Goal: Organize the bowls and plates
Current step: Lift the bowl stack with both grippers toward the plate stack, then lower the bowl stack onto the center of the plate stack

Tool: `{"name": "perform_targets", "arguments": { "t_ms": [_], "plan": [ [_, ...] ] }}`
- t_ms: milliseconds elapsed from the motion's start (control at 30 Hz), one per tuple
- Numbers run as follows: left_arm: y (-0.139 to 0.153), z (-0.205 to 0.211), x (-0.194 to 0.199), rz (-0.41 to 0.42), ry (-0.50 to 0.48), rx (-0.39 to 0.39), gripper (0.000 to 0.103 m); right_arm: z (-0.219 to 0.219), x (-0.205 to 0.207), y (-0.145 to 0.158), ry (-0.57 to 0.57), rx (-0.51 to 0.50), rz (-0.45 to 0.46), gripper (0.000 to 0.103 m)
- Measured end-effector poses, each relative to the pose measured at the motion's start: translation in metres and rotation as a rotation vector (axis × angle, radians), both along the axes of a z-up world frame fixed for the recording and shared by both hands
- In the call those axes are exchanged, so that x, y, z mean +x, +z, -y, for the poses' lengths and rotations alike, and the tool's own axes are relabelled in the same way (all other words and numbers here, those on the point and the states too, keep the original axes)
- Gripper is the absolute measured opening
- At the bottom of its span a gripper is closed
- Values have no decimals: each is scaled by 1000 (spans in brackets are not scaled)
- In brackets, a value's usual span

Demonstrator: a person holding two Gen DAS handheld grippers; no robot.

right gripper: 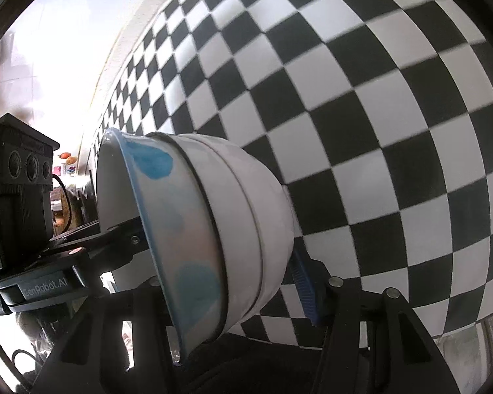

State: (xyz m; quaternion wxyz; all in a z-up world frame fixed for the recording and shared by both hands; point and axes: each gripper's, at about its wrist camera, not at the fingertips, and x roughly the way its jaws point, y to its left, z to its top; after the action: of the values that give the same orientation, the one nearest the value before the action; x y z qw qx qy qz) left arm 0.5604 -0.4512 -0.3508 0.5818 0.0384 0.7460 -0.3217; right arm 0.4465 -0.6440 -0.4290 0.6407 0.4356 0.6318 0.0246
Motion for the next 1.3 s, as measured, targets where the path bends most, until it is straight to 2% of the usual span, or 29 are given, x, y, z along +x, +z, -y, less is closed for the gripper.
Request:
{"name": "perform_targets", "arguments": {
  "t_ms": [367, 633, 800, 1067, 1300],
  "plan": [
    [46, -56, 20, 70, 83, -15, 48, -45, 49, 43, 92, -2, 77, 55],
    [66, -112, 28, 109, 166, -16, 48, -89, 70, 57, 180, 7, 113, 54],
    [63, -141, 28, 107, 222, -7, 48, -113, 69, 59, 240, 10, 113, 54],
    [47, -178, 20, 95, 309, 21, 48, -155, 76, 47, 337, 12, 94, 54],
    [33, -194, 19, 74, 340, 39, 48, -175, 81, 33, 391, 6, 71, 54]
  ]
}}
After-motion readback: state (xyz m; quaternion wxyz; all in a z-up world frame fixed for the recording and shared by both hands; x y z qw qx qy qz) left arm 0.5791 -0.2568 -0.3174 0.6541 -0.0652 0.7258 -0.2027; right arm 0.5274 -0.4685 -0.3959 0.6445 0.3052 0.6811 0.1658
